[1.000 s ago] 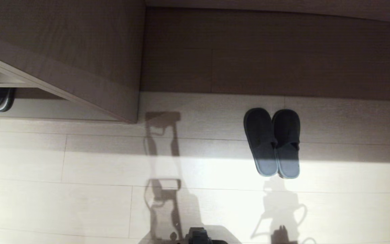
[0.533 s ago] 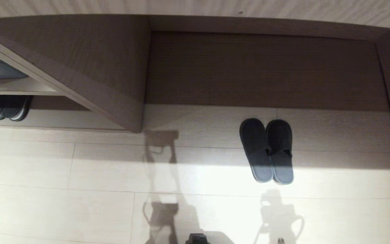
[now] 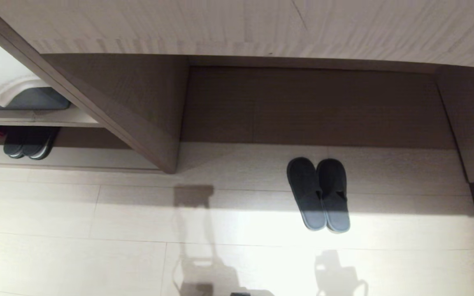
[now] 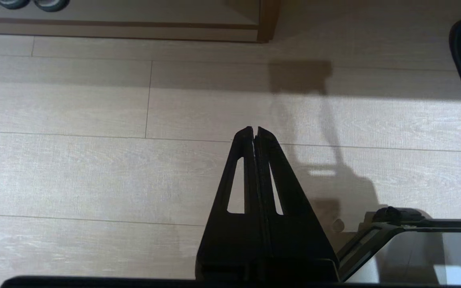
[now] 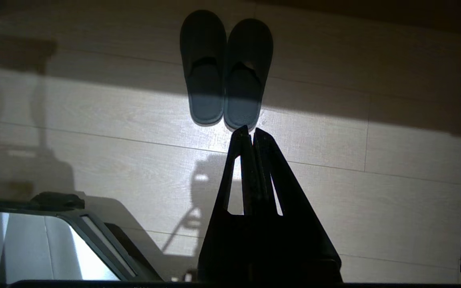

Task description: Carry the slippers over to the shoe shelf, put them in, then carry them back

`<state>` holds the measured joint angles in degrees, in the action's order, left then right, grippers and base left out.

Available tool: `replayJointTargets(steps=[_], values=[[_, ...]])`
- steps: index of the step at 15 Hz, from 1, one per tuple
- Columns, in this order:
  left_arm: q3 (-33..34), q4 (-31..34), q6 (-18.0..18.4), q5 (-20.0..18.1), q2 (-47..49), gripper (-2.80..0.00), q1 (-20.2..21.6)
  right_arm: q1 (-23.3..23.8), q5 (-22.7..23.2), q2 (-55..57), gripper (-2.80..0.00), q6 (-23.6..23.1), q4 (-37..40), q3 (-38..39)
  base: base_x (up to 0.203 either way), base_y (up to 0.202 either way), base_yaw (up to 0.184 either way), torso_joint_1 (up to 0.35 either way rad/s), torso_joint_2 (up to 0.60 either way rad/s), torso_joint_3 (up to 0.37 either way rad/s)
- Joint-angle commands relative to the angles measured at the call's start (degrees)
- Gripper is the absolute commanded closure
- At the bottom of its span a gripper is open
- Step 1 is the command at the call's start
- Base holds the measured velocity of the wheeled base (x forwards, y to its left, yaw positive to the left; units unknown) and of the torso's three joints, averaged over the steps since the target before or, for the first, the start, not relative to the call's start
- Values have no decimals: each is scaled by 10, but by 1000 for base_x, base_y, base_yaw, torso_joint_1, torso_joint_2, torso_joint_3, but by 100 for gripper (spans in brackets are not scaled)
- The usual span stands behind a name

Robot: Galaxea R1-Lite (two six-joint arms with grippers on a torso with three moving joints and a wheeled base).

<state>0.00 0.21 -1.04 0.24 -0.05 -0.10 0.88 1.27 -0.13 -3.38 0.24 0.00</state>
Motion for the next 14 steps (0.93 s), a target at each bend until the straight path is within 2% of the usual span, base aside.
replayJointTargets(steps=[1,14], values=[[0,0,0,0,0,0,0,0,1,0,0,0,0,1,0,0,0,-2,-2,193],[0,0,0,0,0,0,0,0,1,0,0,0,-1,1,0,0,0,2,2,203]])
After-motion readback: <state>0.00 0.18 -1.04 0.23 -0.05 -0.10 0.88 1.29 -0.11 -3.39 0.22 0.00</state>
